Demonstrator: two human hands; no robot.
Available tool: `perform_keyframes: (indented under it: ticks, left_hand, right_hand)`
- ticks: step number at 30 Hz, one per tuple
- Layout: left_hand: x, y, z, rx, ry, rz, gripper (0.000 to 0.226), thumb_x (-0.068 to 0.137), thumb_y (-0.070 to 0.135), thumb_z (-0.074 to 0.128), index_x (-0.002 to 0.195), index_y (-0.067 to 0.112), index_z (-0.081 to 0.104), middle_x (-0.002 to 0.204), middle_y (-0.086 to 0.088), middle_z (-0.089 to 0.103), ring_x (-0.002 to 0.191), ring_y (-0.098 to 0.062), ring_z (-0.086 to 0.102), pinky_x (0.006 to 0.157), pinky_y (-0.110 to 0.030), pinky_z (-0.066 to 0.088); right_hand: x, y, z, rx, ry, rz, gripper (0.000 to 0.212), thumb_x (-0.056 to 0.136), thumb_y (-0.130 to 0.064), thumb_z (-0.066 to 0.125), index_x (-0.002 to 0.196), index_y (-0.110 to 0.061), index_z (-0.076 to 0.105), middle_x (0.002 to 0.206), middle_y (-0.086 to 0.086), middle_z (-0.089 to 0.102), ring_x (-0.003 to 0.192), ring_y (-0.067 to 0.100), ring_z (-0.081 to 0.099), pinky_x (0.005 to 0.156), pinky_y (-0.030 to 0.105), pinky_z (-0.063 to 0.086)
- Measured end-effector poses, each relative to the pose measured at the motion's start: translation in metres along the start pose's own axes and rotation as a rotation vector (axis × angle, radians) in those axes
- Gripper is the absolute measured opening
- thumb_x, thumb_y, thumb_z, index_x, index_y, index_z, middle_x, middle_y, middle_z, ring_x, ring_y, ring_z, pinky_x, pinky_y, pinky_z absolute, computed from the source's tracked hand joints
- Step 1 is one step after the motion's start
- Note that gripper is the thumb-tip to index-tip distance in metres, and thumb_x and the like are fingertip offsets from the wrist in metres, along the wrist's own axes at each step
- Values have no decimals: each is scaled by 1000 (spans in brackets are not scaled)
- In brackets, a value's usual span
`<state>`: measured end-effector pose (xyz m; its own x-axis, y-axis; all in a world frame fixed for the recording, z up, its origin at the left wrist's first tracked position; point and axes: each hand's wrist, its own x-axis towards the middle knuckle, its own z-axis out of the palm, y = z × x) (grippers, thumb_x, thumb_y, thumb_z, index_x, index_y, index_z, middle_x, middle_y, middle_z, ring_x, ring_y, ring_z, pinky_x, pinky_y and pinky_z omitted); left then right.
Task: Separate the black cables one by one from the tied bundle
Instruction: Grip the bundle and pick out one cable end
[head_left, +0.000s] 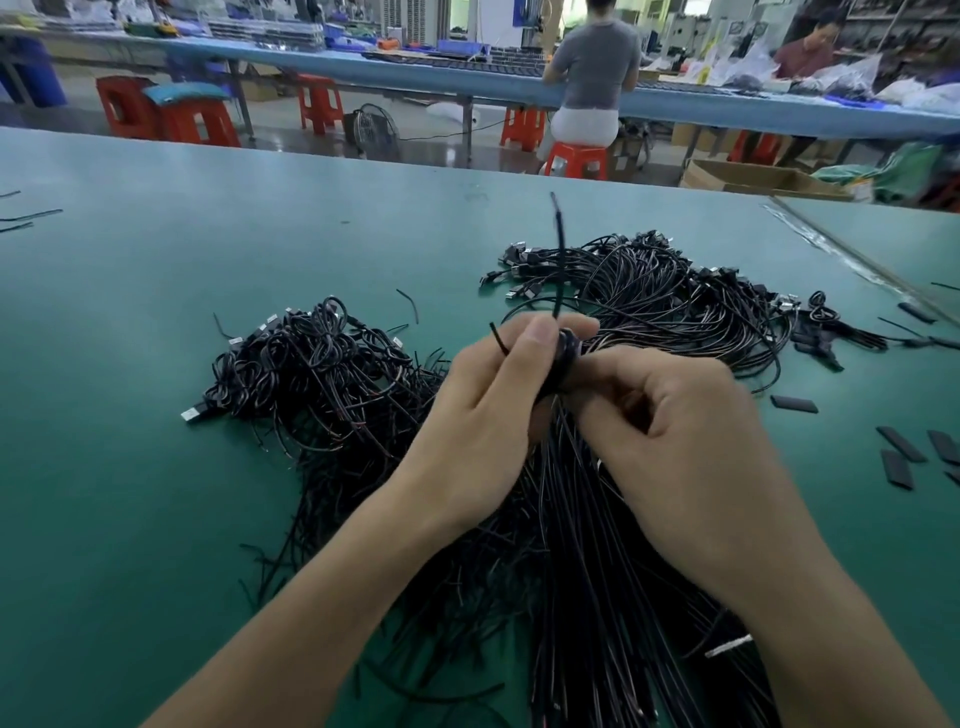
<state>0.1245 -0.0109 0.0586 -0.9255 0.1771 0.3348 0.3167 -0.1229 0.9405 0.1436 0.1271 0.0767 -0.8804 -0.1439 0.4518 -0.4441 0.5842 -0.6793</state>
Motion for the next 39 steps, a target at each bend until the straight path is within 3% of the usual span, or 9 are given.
perform_keyframes:
  ticks: [5,9,15,21,23,31,35,37,39]
  left_hand:
    - [6,-7,-5,98,186,-94,51,108,36,33,89,15,75,46,4,31,37,-10,25,44,-21,22]
    - [6,-7,-4,-73,182,-176,57,108,41,33,78,17,75,43,9,28,33,-7,22,38,-16,22]
    - [4,-7,-7,-227,57,-225,53,107,45,31,103,18,76,45,9,22,37,-7,15,42,-13,18]
    - [1,-6,-9,-255,-80,-227,46,106,44,29,126,29,68,48,9,18,39,-8,12,43,-14,17]
    - [1,-5,-10,-250,-128,-218,43,106,46,29,132,37,62,48,10,19,39,-8,12,43,-14,17]
    - [2,-5,-11,-228,-83,-183,43,106,45,29,133,35,62,46,12,22,38,-7,13,42,-14,20]
    - [5,-5,-7,-186,37,-217,43,105,47,33,116,29,71,44,11,24,37,-7,16,41,-13,19]
    - [6,-7,-6,-96,98,-244,46,106,46,36,93,25,74,42,11,26,35,-7,20,40,-13,20]
    - [7,-11,-5,-9,101,-244,55,106,44,38,59,23,60,42,10,27,35,-7,21,39,-14,19]
  right_hand:
    - [-2,-1,3,-34,-9,15,18,87,-11,70,92,-27,76,75,-42,61,67,-5,63,63,4,43]
    - [-3,1,8,-75,14,72,14,86,-33,73,99,-31,68,73,-16,63,71,0,59,65,13,44]
    - [0,8,11,9,69,187,14,85,-39,71,96,-34,64,78,-17,69,74,-4,64,60,13,45]
    - [2,11,14,120,215,205,11,86,-39,70,93,-33,65,77,-21,71,68,2,68,65,32,55]
    - [3,12,13,167,169,226,13,88,-44,67,88,-31,70,72,-15,72,66,5,68,65,35,55]
    - [4,15,12,323,80,246,11,85,-27,75,76,-23,76,61,-3,70,53,5,64,57,31,48]
    - [2,10,10,175,68,94,9,85,-21,76,77,-25,76,65,-13,70,58,3,63,58,18,49]
    - [0,3,10,53,29,-22,11,86,-15,75,81,-25,76,74,-16,71,74,-1,66,68,9,45]
    - [0,0,9,-69,-23,-114,12,90,-13,70,89,-24,75,84,-14,69,84,2,64,76,11,45]
